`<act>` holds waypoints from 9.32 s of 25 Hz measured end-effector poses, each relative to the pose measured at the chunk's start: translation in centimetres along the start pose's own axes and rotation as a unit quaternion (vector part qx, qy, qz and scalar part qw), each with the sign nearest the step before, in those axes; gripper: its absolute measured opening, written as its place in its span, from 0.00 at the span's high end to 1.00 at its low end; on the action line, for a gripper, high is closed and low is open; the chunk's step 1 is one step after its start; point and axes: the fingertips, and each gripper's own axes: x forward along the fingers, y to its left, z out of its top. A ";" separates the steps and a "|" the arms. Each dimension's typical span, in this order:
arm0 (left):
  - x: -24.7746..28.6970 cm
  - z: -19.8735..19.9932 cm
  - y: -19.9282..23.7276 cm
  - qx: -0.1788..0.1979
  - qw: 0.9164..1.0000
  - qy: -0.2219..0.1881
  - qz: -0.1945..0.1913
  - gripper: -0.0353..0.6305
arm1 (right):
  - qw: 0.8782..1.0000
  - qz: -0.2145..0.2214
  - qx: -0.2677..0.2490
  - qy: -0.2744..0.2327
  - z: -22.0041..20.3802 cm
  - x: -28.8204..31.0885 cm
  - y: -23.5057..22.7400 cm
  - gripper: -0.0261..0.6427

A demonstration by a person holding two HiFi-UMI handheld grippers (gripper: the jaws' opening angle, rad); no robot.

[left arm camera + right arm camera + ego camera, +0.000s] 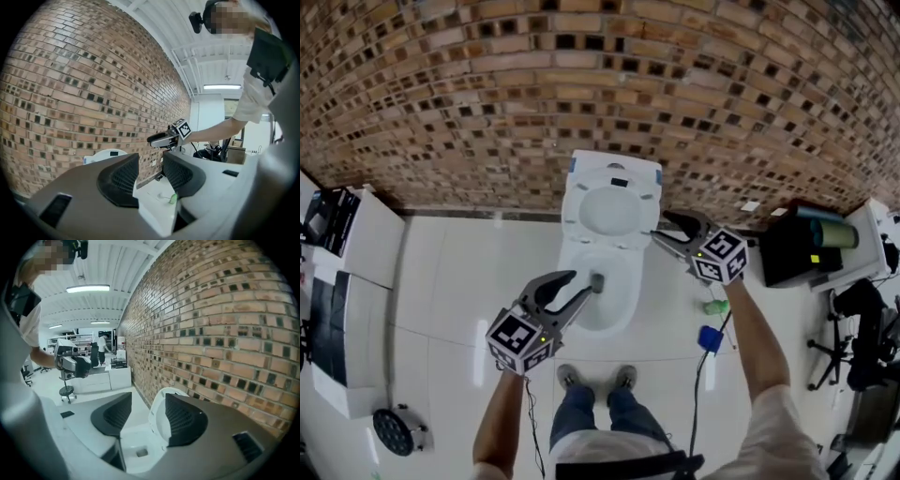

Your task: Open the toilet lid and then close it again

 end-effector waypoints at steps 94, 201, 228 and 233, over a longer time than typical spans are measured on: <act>-2.8 -0.2 -9.9 -0.017 0.999 -0.002 0.051 0.71 | 0.987 -0.069 0.083 -0.117 -2.1 -12.6 18.8 0.68; 15.7 -11.1 26.9 -0.407 0.885 -0.060 -0.216 0.89 | 0.773 -0.582 0.214 -0.136 -8.4 3.4 24.8 0.61; 1.2 3.5 16.9 0.047 0.965 -0.045 -0.255 0.94 | 0.872 -0.463 0.159 0.004 -1.6 2.2 24.4 0.61; -5.3 2.8 13.6 0.129 0.961 -0.011 -0.245 0.94 | 0.865 -0.456 0.200 -0.063 1.2 0.4 23.8 0.61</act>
